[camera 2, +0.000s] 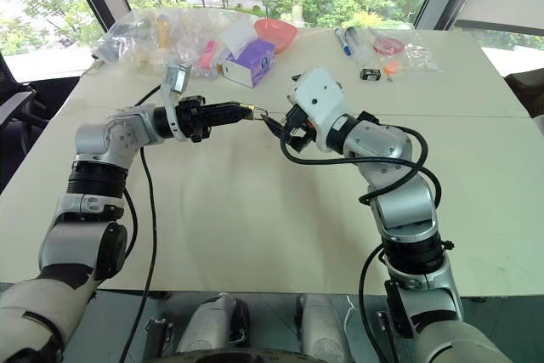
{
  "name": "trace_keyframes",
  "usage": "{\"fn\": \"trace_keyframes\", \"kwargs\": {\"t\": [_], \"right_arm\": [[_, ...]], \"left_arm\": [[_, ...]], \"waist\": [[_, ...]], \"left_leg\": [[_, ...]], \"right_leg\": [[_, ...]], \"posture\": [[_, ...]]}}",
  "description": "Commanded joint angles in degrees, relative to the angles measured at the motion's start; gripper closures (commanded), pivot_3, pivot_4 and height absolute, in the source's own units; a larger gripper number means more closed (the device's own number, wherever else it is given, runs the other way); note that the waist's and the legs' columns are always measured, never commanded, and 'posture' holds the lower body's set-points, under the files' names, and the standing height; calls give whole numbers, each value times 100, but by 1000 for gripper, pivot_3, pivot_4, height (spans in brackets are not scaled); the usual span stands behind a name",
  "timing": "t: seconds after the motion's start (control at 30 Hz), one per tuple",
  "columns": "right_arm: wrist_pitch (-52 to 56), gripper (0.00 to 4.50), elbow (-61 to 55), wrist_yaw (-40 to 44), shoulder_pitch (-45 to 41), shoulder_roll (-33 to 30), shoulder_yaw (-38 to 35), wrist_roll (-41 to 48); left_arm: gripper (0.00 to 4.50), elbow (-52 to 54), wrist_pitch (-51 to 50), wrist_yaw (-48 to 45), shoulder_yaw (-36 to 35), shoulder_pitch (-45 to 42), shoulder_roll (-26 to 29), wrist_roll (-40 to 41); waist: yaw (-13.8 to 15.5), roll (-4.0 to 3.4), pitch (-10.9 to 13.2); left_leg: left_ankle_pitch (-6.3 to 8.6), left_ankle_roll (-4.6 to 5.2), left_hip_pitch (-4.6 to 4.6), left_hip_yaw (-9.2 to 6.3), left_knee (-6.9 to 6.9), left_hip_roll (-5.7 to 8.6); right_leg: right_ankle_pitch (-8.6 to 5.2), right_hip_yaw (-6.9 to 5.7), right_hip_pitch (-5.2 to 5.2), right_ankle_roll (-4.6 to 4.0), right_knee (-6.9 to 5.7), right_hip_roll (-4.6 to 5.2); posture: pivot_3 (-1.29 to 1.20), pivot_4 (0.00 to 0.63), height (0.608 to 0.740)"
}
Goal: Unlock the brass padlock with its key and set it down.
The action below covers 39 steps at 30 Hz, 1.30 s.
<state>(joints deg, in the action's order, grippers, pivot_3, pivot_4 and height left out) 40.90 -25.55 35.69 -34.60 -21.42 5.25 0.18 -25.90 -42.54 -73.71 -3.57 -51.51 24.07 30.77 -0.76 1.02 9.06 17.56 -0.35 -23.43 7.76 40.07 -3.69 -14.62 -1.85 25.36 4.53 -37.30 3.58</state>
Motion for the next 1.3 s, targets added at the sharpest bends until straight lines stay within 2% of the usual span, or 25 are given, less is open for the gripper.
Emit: {"fn": "trace_keyframes", "kwargs": {"t": [0.03, 0.4, 0.67, 0.73, 0.83, 0.93, 1.07, 1.3], "right_arm": [[-131, 28, -37, -118, -113, -89, 27, 15], [-231, 28, 74, 46, 16, -325, 298, 165], [-66, 28, -71, -3, 67, -510, 129, 248], [691, 28, -558, 170, 161, -865, -369, 529], [2702, 28, -1302, 475, 192, -860, -1175, 1589], [3802, 28, -2039, 970, 554, -1243, -1561, 2483], [4195, 28, -2350, 821, 1095, -1984, -1394, 2623], [4319, 28, -2366, 178, 1176, -2062, -1218, 2617]], "left_arm": [[4327, 448, -105, -168, -11, -11, 108, 226], [4327, 684, -119, -140, 48, 44, 140, 238], [4327, 404, 102, -21, 101, -33, 10, 116], [4327, 126, 184, 292, 106, -78, -240, 24], [4327, -177, 272, 671, 140, -121, -582, -90], [4327, -741, 384, 1150, 191, -196, -1064, -272], [4327, -1872, 432, 1902, 153, -423, -1759, -530], [4327, -3027, 442, 1999, 83, -944, -2126, -703]], "waist": [[0, 0, 0], [-1, 0, 0], [2, 0, 0], [36, 0, 0], [106, 0, 0], [151, 0, 0], [146, 3, 1], [11, 3, 1]], "left_leg": [[0, 0, 0, 0, 0, 0], [0, 0, 0, -3, 0, 0], [0, 1, 0, -3, 0, 0], [1, 1, -2, -3, 1, 1], [3, 6, -6, -6, 3, 5], [6, 11, -5, -12, 2, 4], [33, 58, -5, -16, 4, 11], [35, 61, -4, -27, -1, 8]], "right_leg": [[0, 0, 0, 0, 0, 0], [0, 1, 0, 0, 0, 0], [0, 0, 0, 0, 1, 0], [0, 0, 0, 0, 2, 0], [0, 1, -3, 0, 8, 4], [0, 1, -3, 0, 8, 3], [0, 0, -14, 0, 18, 7], [0, 5, -4, 0, 13, -1]], "posture": [[0, 150, 734], [0, 150, 734], [0, 150, 734], [0, 150, 734], [0, 150, 734], [0, 150, 734], [0, 150, 734], [0, 150, 734]]}}
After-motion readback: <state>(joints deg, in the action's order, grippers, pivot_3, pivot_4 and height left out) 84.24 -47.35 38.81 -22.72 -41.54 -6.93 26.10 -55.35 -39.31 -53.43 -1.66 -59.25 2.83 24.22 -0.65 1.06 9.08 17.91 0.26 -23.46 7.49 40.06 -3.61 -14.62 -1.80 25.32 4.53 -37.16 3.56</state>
